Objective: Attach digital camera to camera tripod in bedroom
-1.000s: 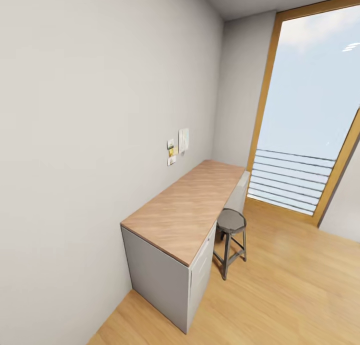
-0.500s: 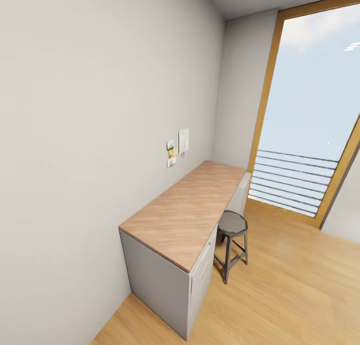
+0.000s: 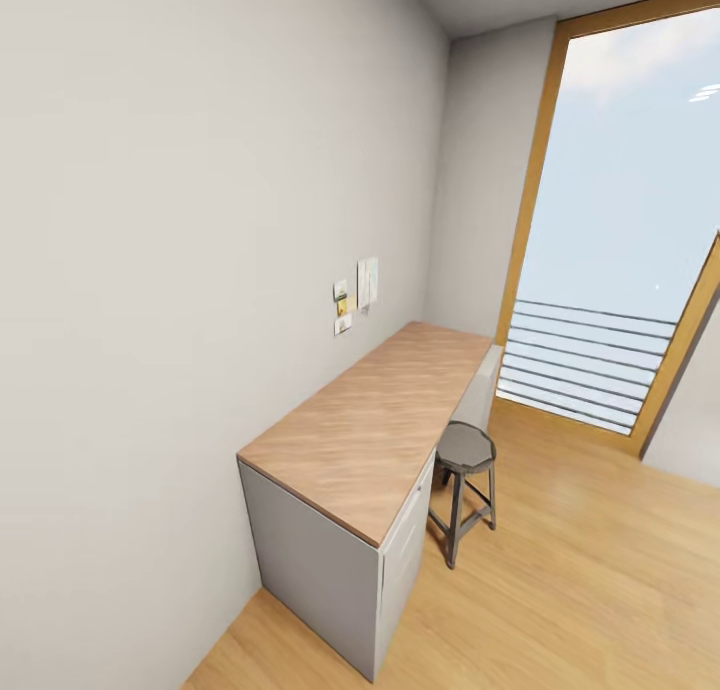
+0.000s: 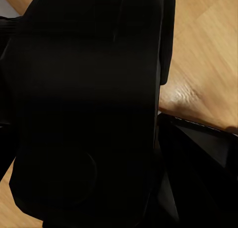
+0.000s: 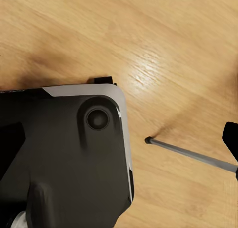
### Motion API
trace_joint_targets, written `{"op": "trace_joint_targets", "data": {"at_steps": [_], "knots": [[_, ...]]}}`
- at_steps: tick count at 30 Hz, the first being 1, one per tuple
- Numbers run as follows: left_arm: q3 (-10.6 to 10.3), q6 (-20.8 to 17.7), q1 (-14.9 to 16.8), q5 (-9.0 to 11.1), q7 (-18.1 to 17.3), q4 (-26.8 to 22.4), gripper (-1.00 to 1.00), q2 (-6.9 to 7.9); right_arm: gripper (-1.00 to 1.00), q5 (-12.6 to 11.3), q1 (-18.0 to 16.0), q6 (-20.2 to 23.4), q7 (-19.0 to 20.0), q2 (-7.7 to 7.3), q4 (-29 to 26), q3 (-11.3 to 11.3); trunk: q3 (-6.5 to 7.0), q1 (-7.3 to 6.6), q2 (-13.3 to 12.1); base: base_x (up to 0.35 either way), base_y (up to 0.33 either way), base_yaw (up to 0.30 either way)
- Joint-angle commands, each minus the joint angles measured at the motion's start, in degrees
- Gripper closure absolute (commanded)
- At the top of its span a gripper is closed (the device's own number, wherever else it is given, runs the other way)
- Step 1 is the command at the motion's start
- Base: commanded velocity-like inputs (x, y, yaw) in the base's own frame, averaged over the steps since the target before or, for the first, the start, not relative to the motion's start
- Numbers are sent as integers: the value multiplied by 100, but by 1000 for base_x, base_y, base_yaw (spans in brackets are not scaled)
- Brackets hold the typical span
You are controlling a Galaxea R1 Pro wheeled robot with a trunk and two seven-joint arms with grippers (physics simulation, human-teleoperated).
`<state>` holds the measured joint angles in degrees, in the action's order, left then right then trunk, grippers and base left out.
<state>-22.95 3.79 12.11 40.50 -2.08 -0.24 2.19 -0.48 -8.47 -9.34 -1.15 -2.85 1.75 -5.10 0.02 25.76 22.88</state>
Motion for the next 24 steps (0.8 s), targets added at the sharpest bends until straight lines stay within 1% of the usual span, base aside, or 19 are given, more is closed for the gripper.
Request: {"op": "trace_joint_targets", "data": {"at_steps": [1,6,24], "knots": [[-47,16,2,54,-29,7,100,0,-100,-6,-6,-39,0,0,19,-43,-2,2,4,1,0,-46],[-45,16,2,54,-29,6,100,0,-100,-18,-6,-36,0,3,19,-43,-2,2,4,0,0,-120],[-45,16,2,54,-29,7,100,0,-100,-23,-6,-33,0,4,19,-43,-2,2,4,0,0,-169]]}}
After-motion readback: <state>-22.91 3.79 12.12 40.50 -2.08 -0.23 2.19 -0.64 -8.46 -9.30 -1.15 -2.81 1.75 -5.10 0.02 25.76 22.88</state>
